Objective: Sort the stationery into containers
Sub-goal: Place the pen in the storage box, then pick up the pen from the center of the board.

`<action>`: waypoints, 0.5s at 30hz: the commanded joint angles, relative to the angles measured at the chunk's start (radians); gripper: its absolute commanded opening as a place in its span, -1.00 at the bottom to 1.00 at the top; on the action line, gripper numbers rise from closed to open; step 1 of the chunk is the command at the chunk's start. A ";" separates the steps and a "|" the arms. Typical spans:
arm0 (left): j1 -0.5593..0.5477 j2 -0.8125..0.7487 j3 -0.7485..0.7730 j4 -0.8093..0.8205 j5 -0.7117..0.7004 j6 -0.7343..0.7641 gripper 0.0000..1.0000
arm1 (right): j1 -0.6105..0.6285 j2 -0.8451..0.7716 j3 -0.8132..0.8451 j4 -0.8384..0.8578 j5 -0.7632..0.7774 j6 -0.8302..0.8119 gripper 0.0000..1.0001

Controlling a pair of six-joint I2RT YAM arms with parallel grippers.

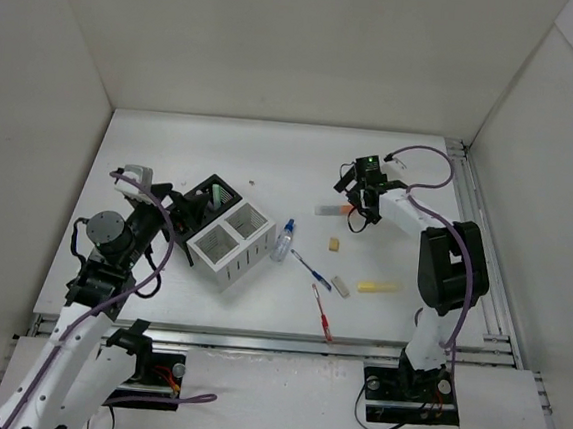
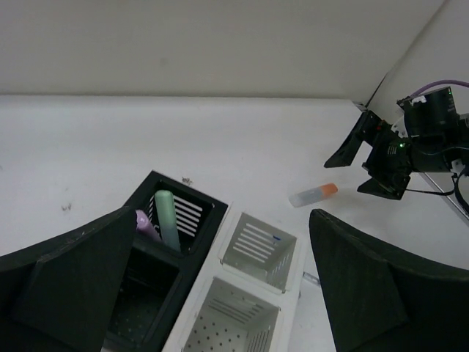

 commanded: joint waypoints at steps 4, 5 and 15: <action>-0.007 -0.059 -0.035 -0.192 -0.120 -0.095 0.99 | 0.004 0.094 0.089 0.028 0.026 0.128 0.93; -0.007 -0.065 -0.039 -0.195 -0.126 -0.096 0.99 | 0.005 0.114 0.095 0.028 0.026 0.137 0.88; -0.007 -0.108 -0.032 -0.293 -0.251 -0.087 0.99 | 0.008 0.202 0.159 0.017 0.015 0.151 0.27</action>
